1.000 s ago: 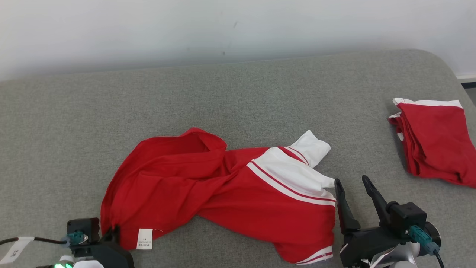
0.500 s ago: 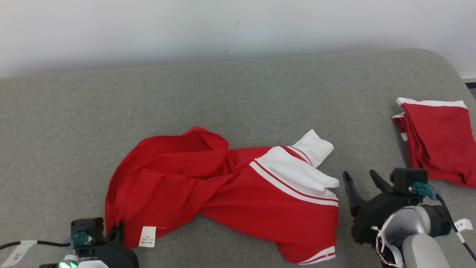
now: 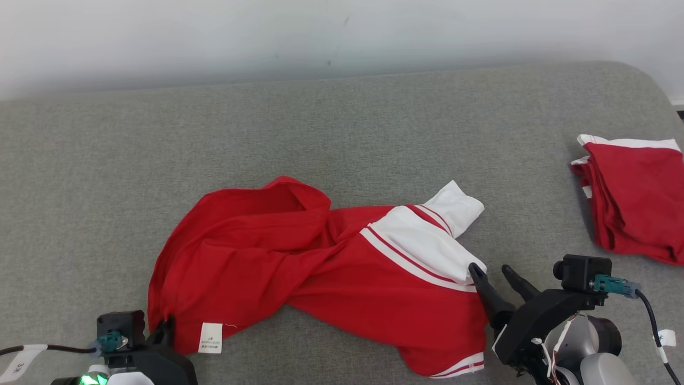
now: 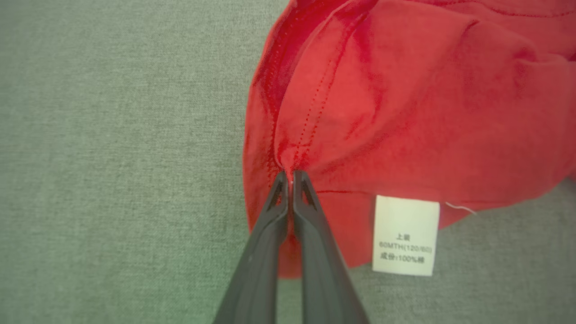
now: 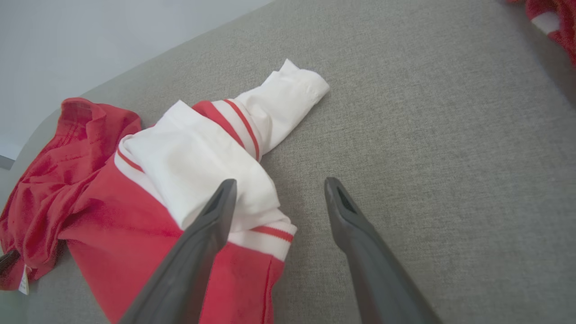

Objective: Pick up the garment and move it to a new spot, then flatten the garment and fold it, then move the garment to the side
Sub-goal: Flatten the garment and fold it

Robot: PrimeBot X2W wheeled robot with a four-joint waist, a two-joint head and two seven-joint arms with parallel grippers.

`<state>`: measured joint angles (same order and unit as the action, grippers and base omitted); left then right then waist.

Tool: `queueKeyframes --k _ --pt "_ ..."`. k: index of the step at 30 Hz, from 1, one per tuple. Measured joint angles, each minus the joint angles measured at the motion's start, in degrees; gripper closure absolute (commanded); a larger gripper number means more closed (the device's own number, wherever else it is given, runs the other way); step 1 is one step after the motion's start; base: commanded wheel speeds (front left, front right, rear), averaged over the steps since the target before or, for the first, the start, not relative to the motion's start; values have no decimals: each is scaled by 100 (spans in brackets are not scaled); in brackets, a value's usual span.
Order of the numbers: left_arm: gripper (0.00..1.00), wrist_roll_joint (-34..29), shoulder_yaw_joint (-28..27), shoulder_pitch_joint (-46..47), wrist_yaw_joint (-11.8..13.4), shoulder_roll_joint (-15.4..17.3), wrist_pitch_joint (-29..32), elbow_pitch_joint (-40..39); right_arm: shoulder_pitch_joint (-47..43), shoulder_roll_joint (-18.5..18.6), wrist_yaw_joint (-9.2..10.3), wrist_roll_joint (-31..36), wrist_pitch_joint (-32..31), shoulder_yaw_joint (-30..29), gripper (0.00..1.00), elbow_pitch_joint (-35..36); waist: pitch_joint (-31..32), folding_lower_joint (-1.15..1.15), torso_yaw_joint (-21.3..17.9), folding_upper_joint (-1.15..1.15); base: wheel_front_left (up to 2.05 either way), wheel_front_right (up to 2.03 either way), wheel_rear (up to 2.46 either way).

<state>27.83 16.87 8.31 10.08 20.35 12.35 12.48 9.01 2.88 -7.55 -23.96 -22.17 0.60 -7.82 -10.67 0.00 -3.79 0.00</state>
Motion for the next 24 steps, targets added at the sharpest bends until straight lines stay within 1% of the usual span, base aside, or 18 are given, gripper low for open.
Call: queueKeyframes --k 6,13,14,15,16,17,18,19,20,21,22,24 --pt "100 9 7 18 25 13 2 -15 31 0 0 -521 -311 264 0 4 11 0 -83 0 0 0 0" --pt "100 9 59 36 35 7 1 -42 116 -1 0 -671 -354 392 0 -8 -10 0 -59 0 0 0 0" --pt "100 10 68 42 34 2 1 -42 157 0 0 -653 -344 386 10 -12 -15 0 -48 0 0 0 0" --pt "100 11 76 46 34 -1 0 -42 186 -1 0 -612 -322 381 10 -14 -21 0 -36 0 0 0 0" --pt "100 19 82 51 34 -3 -1 -41 198 -1 0 -569 -302 375 25 -23 -26 0 -24 0 0 0 0" --pt "100 26 86 53 34 -5 -15 -37 205 -1 0 -525 -297 357 28 -37 -30 0 -13 0 0 0 0" --pt "100 29 89 54 34 -8 -16 -34 221 -1 0 -501 -296 337 44 -52 -34 0 -3 0 0 0 0" --pt "100 40 93 55 33 -10 -18 -31 243 0 0 -469 -296 324 51 -60 -36 0 6 0 0 0 0" --pt "100 42 99 57 33 -11 -20 -25 262 0 0 -436 -294 313 54 -67 -38 0 14 0 0 0 0" --pt "100 43 101 59 32 -12 -24 -19 271 -1 0 -411 -294 300 60 -76 -39 0 20 0 0 0 0" --pt "100 44 102 62 25 -12 -25 -11 271 -1 0 -409 -296 294 70 -85 -38 0 23 0 0 0 0" --pt "100 52 102 73 26 -12 -44 3 273 -1 0 -355 -293 287 84 -86 -35 0 21 0 0 0 0"
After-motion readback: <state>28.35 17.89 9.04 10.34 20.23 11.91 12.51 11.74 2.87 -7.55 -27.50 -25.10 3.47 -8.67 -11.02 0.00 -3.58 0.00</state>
